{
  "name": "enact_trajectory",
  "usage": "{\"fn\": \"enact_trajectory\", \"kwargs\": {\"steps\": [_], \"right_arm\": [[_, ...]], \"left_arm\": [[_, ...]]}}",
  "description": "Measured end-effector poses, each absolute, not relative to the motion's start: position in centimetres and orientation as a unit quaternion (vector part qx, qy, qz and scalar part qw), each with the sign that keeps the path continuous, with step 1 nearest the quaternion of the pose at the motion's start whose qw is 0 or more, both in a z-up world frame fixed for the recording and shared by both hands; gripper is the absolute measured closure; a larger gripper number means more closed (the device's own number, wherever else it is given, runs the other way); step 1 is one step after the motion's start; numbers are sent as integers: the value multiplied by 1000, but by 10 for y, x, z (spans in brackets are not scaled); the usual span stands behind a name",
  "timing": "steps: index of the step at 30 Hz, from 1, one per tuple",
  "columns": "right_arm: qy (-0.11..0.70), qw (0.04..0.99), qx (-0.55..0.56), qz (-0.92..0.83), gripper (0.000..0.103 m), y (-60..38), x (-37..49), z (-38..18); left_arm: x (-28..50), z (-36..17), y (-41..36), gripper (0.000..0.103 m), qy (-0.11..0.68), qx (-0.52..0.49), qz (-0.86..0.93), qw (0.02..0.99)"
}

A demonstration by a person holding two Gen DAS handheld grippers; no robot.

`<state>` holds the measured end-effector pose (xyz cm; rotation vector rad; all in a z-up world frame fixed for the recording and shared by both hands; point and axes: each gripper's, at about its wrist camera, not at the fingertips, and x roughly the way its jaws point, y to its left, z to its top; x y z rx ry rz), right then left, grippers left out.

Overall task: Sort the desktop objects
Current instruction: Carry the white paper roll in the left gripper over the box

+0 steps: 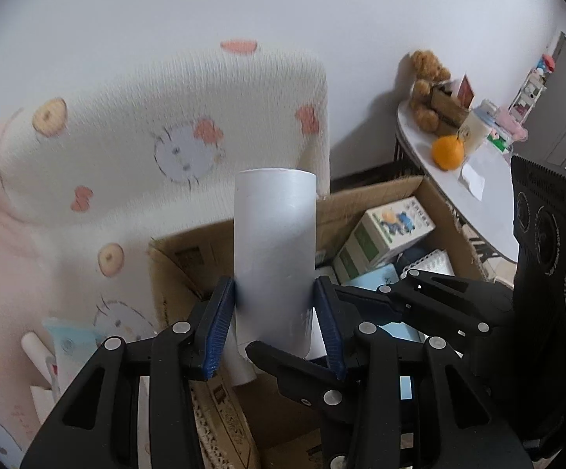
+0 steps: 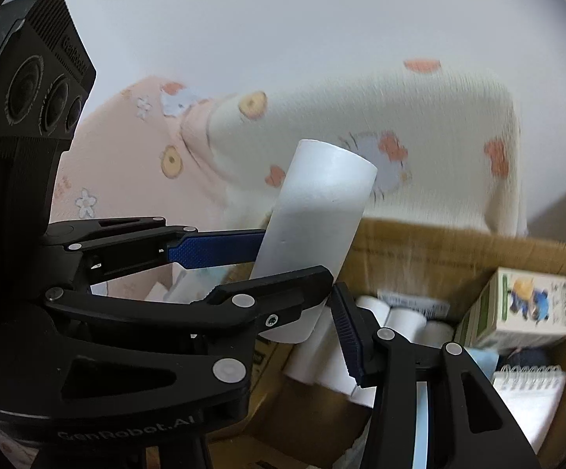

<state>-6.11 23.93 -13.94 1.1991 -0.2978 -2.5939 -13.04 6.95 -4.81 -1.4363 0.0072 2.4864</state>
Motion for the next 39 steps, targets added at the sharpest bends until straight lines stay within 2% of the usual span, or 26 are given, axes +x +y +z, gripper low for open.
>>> {"fn": "enact_trajectory", "kwargs": {"steps": [14, 22, 28, 37, 38, 39], "right_arm": [[-162, 146, 492, -843, 56, 255, -82, -168], [-180, 149, 532, -814, 56, 260, -90, -186], [-157, 149, 561, -799, 56, 253, -82, -192], [-186, 145, 577, -782, 56, 269, -87, -198], [-191, 146, 577, -780, 57, 270, -87, -199], [-198, 148, 578, -777, 62, 272, -87, -200]], "left_arm": [[-156, -86, 64, 58, -47, -577, 805, 130], [-160, -97, 70, 58, -45, -616, 779, 107], [-158, -105, 77, 58, -27, -631, 769, 96], [-168, -121, 75, 58, -42, -658, 750, 59], [-169, -122, 75, 58, -46, -661, 747, 54], [-170, -124, 76, 58, -51, -665, 744, 48]]}}
